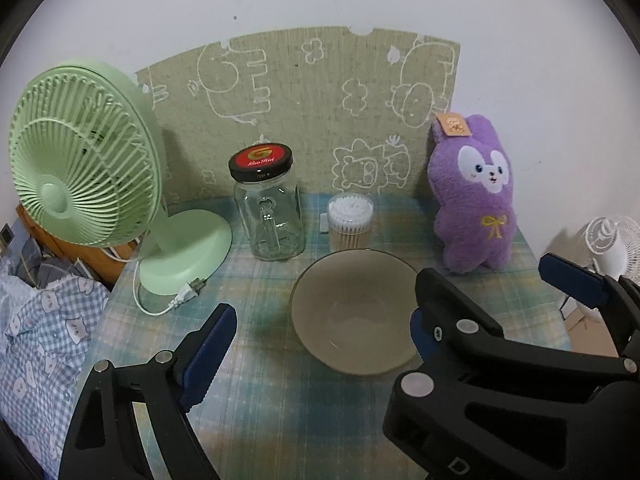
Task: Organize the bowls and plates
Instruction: 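Move both open tools to the rim of the cream bowl stack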
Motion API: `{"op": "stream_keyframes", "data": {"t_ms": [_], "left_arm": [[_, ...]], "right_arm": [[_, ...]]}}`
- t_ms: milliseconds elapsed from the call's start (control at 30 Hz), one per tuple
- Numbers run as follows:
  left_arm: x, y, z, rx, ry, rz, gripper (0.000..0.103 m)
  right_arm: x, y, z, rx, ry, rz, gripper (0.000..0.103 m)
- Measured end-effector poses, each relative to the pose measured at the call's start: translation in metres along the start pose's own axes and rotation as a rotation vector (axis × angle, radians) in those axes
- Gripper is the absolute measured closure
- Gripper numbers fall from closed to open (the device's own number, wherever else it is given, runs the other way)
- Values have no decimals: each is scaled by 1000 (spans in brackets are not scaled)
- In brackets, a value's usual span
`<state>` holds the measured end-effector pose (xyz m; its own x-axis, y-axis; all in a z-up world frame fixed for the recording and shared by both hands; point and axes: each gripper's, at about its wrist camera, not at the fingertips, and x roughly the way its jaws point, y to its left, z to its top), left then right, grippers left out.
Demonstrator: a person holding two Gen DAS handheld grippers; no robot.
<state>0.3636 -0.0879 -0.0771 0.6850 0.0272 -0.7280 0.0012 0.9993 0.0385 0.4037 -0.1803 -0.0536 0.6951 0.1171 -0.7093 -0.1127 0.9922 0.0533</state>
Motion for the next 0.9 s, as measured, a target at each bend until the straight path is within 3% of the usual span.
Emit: {"op": "stream_keyframes", "data": {"t_ms": [100,333,500,567,900], "left_arm": [[16,2,2,-3,23,4,16],[46,6,6,8,51,8,25],[66,8,5,3,86,13,34],[72,8,2,6,89,14,46],[90,10,-2,8,121,49,64]], "right_arm": [[17,2,2,-20,2,-5,12],[52,-2,1,-1,36,20,14],[71,-5,-4,20,72,35,24],[78,-4,-7,16,79,37,29],[98,-4,-16,37,130,47,53]]}}
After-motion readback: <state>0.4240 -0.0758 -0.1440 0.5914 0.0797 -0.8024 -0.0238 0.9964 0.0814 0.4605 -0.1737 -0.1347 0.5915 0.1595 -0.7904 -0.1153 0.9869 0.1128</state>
